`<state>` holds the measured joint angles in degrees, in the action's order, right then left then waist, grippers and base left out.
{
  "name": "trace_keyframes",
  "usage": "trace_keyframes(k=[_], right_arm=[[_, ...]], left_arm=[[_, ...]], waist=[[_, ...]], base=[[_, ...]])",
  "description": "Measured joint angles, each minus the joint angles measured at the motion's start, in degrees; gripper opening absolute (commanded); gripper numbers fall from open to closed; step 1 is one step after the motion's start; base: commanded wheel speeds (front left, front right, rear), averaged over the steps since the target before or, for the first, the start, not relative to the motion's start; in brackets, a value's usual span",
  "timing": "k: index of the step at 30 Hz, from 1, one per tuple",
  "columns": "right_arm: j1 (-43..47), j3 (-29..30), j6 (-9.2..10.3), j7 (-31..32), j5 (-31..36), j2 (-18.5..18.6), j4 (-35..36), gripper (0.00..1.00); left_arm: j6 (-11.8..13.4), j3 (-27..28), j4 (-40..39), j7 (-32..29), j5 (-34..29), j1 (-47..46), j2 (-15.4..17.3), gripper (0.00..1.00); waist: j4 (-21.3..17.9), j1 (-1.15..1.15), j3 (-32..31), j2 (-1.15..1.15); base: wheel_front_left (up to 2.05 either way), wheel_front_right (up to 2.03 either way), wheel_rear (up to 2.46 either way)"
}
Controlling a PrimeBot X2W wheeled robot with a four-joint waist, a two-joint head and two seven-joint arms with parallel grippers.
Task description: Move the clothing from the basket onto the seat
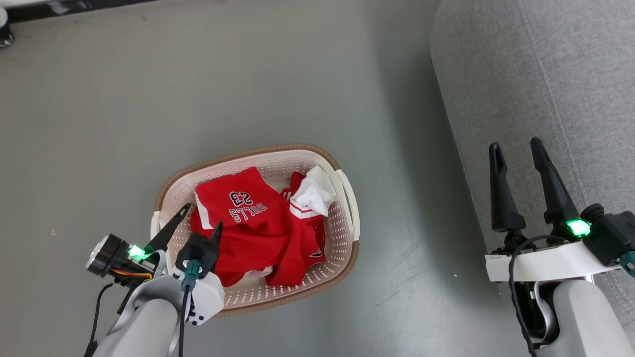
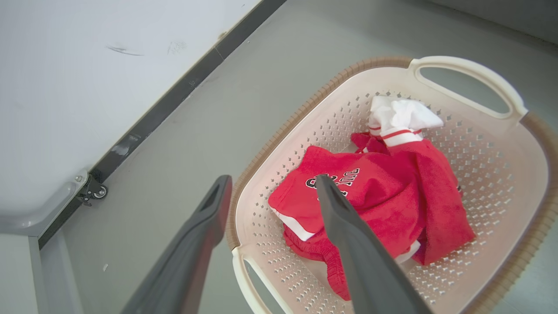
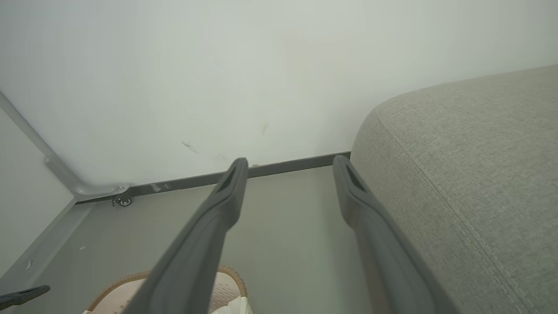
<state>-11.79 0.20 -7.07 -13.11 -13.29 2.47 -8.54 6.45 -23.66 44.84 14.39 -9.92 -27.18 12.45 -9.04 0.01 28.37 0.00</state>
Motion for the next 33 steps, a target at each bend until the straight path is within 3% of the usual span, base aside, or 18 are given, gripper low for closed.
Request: trace_keyframes(k=[33], right_arm=[[-7.42, -0.85, 0.00, -1.05, -0.66, 0.03, 0.24, 1.00]], left_arm=[[-1.43, -8.99, 10.45, -0.41, -10.58, -12.63, 1.05, 1.00]], waist=[[-3.25, 0.00, 12.50, 0.00]], base=[[0.00, 0.00, 0.00]])
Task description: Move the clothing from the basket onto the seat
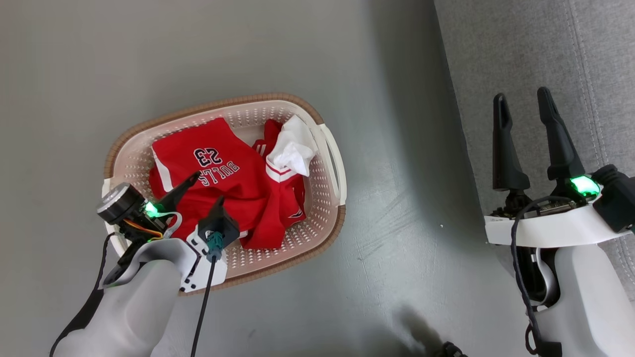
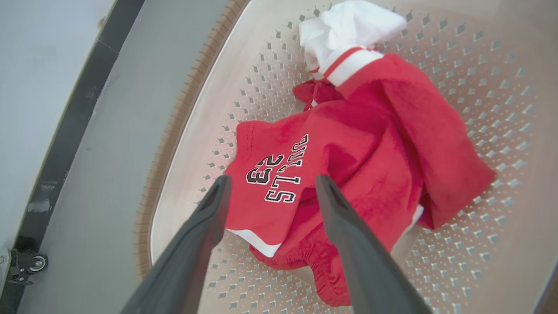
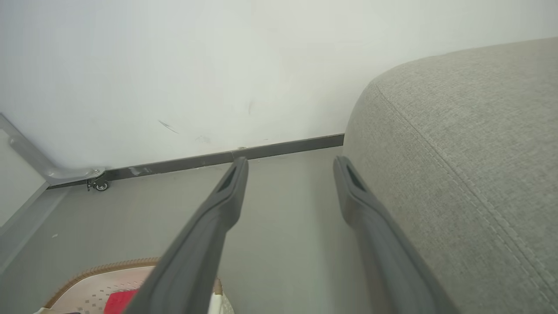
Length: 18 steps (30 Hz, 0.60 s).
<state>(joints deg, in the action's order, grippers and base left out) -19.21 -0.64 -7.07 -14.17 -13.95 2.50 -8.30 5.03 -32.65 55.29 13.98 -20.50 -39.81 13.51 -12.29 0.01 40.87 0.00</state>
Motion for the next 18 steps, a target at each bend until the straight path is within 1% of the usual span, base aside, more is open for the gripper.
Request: trace_keyframes(k=[18], right_arm=[[-1.82, -0.81, 0.00, -0.04, -1.69, 0.00, -0.85, 1.00]], left_arm=[[-0.77, -2.37, 4.67, -1.88, -2.93, -5.34, -0.27, 1.00]], waist=[[-1.33, 0.00, 4.45, 0.00]], base=[[0.00, 0.00, 0.00]])
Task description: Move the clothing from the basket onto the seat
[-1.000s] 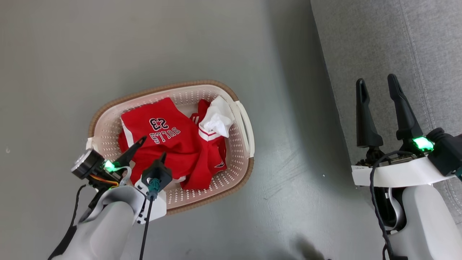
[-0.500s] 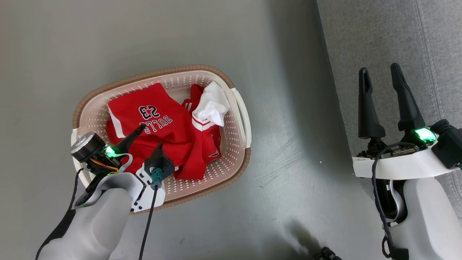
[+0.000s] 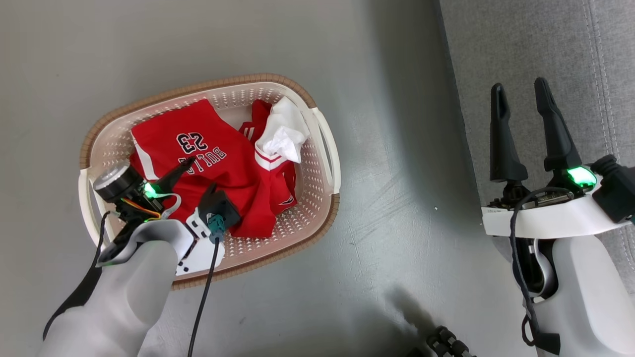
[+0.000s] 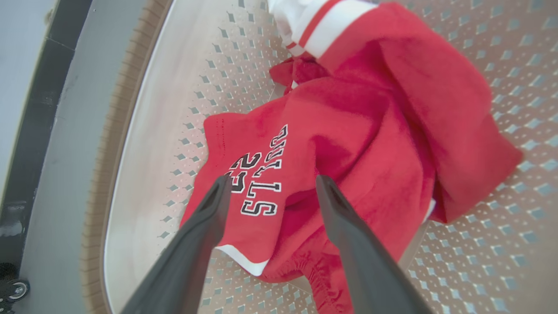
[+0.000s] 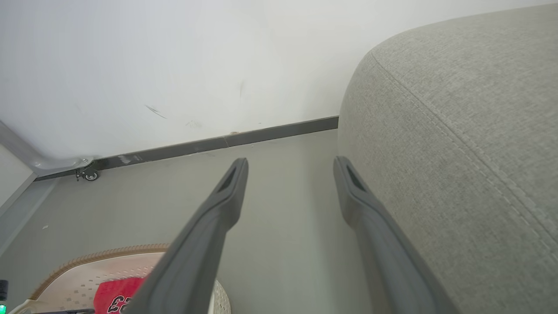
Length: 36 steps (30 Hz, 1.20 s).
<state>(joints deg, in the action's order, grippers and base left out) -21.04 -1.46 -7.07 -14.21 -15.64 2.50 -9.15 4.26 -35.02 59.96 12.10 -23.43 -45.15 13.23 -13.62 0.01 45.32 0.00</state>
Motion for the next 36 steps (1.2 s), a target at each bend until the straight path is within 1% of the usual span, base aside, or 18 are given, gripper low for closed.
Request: trace_keyframes(k=[7, 14, 24, 25, 27, 29, 30, 32, 36], right_arm=[[-0.37, -0.02, 0.00, 0.00, -0.41, 0.00, 0.47, 1.00], [-0.44, 0.02, 0.00, -0.01, -0.52, -0.01, 1.09, 1.00], [-1.58, -0.31, 0.00, -0.07, -0.75, -0.01, 1.64, 1.00], [-1.58, -0.31, 0.00, -0.07, -0.75, -0.01, 1.64, 1.00], [-1.59, -0.38, 0.00, -0.07, -1.15, -0.01, 1.72, 1.00], [-1.59, -0.33, 0.00, -0.07, -1.15, -0.01, 1.80, 1.00], [-1.60, -0.27, 0.00, -0.07, -1.15, -0.01, 1.82, 1.00], [-1.60, -0.03, 0.00, -0.07, -1.14, -0.01, 1.83, 1.00], [-1.77, 0.09, 0.00, -0.07, -1.13, -0.01, 1.85, 1.00]], left_arm=[[0.03, -0.16, 1.48, -0.49, -0.09, -1.41, -0.48, 1.00], [0.02, -0.94, 2.83, -0.53, -1.01, -3.38, 0.25, 1.00], [0.30, -1.30, 5.44, -3.21, -1.62, -5.74, 0.25, 1.00], [0.30, -1.30, 5.44, -3.21, -1.62, -5.74, 0.25, 0.89], [0.54, -1.25, 5.88, -3.54, -1.60, -5.79, 0.10, 0.47], [0.57, -1.16, 6.00, -3.52, -1.59, -5.94, -0.02, 0.31], [0.79, -1.04, 6.00, -3.52, -1.56, -6.11, -0.19, 0.20], [0.80, -0.78, 5.99, -3.49, -1.42, -6.52, -0.82, 0.00], [1.48, -0.16, 5.98, -2.93, -0.75, -6.73, -1.70, 0.00]], waist=[[-0.47, 0.00, 1.60, 0.00], [-0.93, 0.00, 3.19, 0.00], [-1.45, 0.00, 5.33, 0.00], [-1.45, 0.00, 5.33, 0.00], [-1.50, 0.00, 5.63, 0.00], [-1.50, 0.00, 5.90, 0.00], [-1.48, 0.00, 6.00, 0.00], [-1.35, 0.00, 6.11, 0.00], [-0.97, 0.00, 6.02, 0.00]], base=[[0.00, 0.00, 0.00], [0.00, 0.00, 0.00], [0.00, 0.00, 0.00], [0.00, 0.00, 0.00], [0.00, 0.00, 0.00], [0.00, 0.00, 0.00], [0.00, 0.00, 0.00], [0.00, 0.00, 0.00], [0.00, 0.00, 0.00]])
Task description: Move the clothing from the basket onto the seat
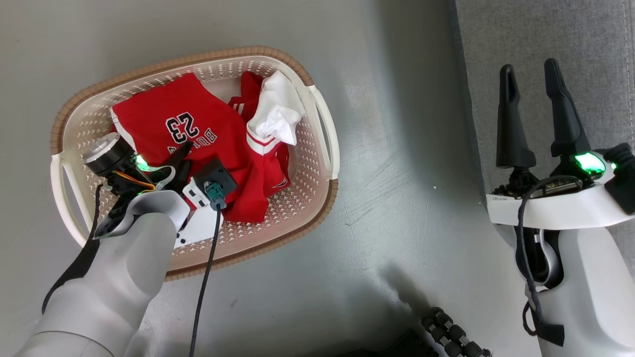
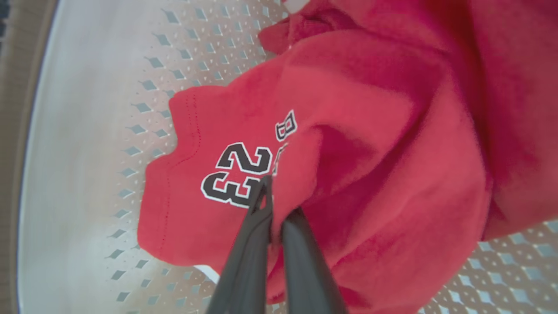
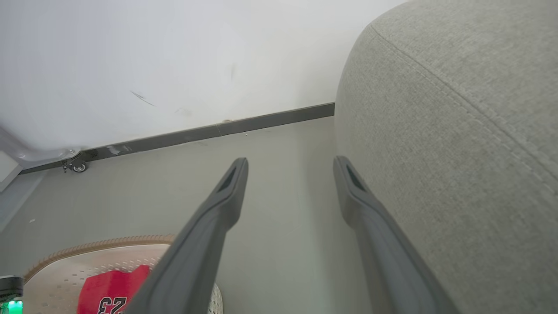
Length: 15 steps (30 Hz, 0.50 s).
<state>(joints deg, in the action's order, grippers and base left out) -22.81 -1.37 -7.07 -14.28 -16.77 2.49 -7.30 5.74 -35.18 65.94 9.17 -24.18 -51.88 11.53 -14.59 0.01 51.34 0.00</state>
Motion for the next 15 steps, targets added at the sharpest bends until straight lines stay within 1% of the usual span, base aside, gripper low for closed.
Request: trace_keyframes(k=[2, 9, 15], right_arm=[[-0.63, -0.05, 0.00, 0.00, 0.00, 0.01, 0.00, 1.00], [-1.30, -0.22, 0.00, 0.00, 0.13, 0.02, -0.23, 1.00], [-2.20, -0.29, 0.00, 0.00, 0.77, 0.05, -0.58, 1.00]], left_arm=[[0.83, 0.60, 0.00, 0.01, 0.73, 0.00, -0.36, 0.00], [1.85, 1.69, -0.26, 2.01, 2.14, -0.02, -1.03, 0.00], [2.16, 2.34, -0.46, 3.21, 2.88, -0.02, -0.89, 0.00]], waist=[[0.25, 0.00, -0.15, 0.00], [1.41, 0.00, -0.83, 0.00], [2.51, 0.00, -1.85, 0.00]], base=[[0.00, 0.00, 0.00], [0.00, 0.00, 0.00], [0.00, 0.00, 0.00]])
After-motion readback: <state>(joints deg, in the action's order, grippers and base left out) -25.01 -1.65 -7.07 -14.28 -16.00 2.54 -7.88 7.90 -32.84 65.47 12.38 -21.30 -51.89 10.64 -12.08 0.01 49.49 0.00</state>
